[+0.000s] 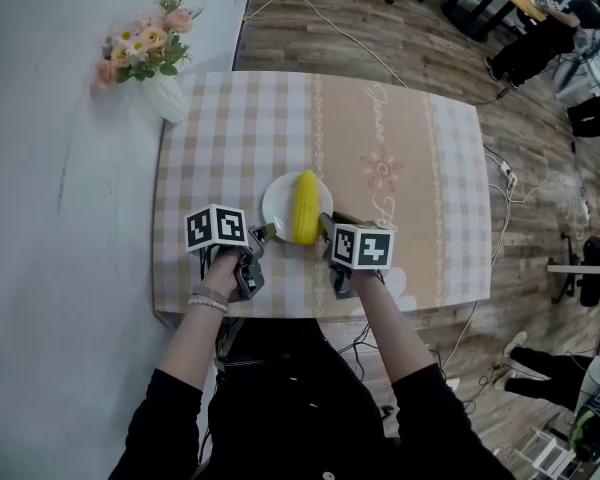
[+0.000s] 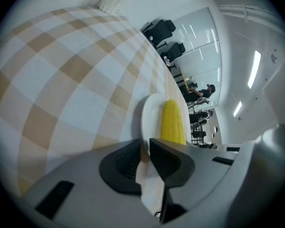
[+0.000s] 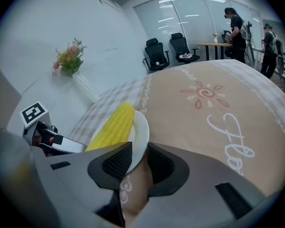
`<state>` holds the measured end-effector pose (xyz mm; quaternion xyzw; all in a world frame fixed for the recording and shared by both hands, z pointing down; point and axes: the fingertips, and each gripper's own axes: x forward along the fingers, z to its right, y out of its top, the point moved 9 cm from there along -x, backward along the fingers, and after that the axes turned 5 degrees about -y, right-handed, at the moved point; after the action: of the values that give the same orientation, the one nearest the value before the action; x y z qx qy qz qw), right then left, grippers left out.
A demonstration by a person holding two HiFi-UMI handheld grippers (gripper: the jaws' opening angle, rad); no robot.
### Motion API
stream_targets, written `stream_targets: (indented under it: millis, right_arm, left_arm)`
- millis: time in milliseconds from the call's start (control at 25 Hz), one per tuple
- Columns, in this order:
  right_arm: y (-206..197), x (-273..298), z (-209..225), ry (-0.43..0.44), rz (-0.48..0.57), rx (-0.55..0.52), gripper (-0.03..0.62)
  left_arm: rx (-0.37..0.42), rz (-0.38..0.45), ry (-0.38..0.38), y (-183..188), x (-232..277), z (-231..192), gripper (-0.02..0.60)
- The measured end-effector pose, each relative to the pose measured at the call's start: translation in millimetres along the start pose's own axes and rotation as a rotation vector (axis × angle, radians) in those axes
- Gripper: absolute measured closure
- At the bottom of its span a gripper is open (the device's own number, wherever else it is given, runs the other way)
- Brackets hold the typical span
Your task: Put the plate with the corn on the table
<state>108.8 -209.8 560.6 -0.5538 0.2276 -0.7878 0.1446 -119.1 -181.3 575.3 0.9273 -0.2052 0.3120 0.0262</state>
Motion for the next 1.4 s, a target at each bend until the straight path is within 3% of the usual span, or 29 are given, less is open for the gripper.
stream_targets:
  millis: [360, 480, 640, 1080, 1400]
  right_arm:
    - [7, -13, 10, -0.032, 0.032, -0.003, 0.463]
    - [11, -25, 7, -0.043, 0.073, -0.046, 0.519]
    - [14, -39, 1, -0.018, 0.127, -0.053, 0.537]
    - [24, -87, -22, 0.043, 0.269, -0.1, 0.542]
    - [33, -133, -38, 0.044, 0.394, -0.195, 0.542]
  left_arm:
    - [0.125, 0.127, 0.001, 1, -19, 4, 0.551]
    - [0.181, 0.176, 0.018, 4, -28, 11, 0.558]
    - [0.259, 0.237, 0.001, 5, -38, 27, 0.565]
    - [0.579, 0.333, 0.006, -10, -73, 84, 0.568]
    - [0.742, 0.409, -0.042, -19, -102, 133, 0.568]
